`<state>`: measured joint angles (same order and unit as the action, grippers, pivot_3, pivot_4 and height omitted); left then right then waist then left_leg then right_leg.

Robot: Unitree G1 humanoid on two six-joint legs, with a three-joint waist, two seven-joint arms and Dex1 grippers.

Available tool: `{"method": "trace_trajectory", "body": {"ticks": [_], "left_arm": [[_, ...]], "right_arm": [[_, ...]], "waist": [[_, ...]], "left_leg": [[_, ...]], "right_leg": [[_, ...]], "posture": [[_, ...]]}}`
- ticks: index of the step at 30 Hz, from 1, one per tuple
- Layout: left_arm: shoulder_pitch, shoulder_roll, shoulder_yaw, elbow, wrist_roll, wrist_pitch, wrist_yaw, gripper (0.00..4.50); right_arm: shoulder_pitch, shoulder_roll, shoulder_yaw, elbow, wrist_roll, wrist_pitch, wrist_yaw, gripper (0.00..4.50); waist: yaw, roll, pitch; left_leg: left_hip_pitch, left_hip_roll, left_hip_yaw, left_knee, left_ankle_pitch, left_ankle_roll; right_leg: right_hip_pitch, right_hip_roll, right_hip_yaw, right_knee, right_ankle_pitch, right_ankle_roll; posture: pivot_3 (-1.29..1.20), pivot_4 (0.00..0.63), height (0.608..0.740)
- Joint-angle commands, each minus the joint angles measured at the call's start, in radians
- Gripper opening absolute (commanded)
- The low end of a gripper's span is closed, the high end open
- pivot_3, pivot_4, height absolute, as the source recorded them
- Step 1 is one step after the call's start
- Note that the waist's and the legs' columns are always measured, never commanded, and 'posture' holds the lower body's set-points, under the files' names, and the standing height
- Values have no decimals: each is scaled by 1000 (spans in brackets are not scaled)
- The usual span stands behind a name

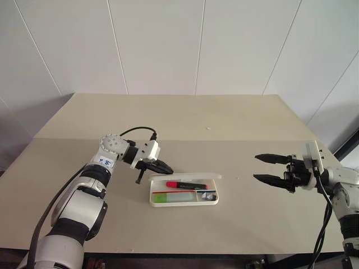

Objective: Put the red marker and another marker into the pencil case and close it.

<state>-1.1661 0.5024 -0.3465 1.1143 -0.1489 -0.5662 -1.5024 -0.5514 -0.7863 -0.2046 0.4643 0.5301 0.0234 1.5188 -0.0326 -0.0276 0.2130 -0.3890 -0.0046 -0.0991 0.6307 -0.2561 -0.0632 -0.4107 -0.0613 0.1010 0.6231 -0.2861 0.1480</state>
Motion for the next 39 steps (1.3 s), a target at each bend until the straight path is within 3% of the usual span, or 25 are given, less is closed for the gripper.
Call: {"method": "trace_trajectory", "body": {"ticks": [1,9,19,27,32,39], "left_arm": [[-2,24,-42,-13,13,-72,-112,44],[15,20,-108,-46,2,-123,-112,44],[26,15,-196,-38,144,-292,-112,44],[13,-20,-182,-1,200,-380,-85,44],[12,-27,-97,12,158,-325,-31,44],[84,-43,156,-131,-128,-18,-100,44]], "right_arm": [[8,-12,-18,-55,28,4,49,4500],[43,-19,-10,-85,36,13,70,4500],[62,-52,44,-87,71,-7,96,4500],[17,-55,86,-41,67,-26,96,4500],[7,-60,110,-34,79,-34,96,4500],[13,-62,125,-45,100,-28,96,4500]], "waist": [[0,0,0],[2,0,0],[1,0,0],[2,1,-1],[2,1,-1],[0,1,0]], "left_leg": [[0,0,0,0,0,0],[0,0,0,0,0,0],[1,0,0,1,0,0],[3,0,1,2,0,0],[3,0,1,3,0,0],[1,0,0,4,1,1]], "right_leg": [[0,0,0,0,0,0],[0,0,0,0,0,0],[1,0,1,1,0,0],[3,0,1,1,0,0],[3,0,1,2,0,0],[1,0,1,4,0,0]], "posture": [[0,150,740],[0,150,740],[0,150,740],[0,150,740],[0,150,740],[0,150,740]]}}
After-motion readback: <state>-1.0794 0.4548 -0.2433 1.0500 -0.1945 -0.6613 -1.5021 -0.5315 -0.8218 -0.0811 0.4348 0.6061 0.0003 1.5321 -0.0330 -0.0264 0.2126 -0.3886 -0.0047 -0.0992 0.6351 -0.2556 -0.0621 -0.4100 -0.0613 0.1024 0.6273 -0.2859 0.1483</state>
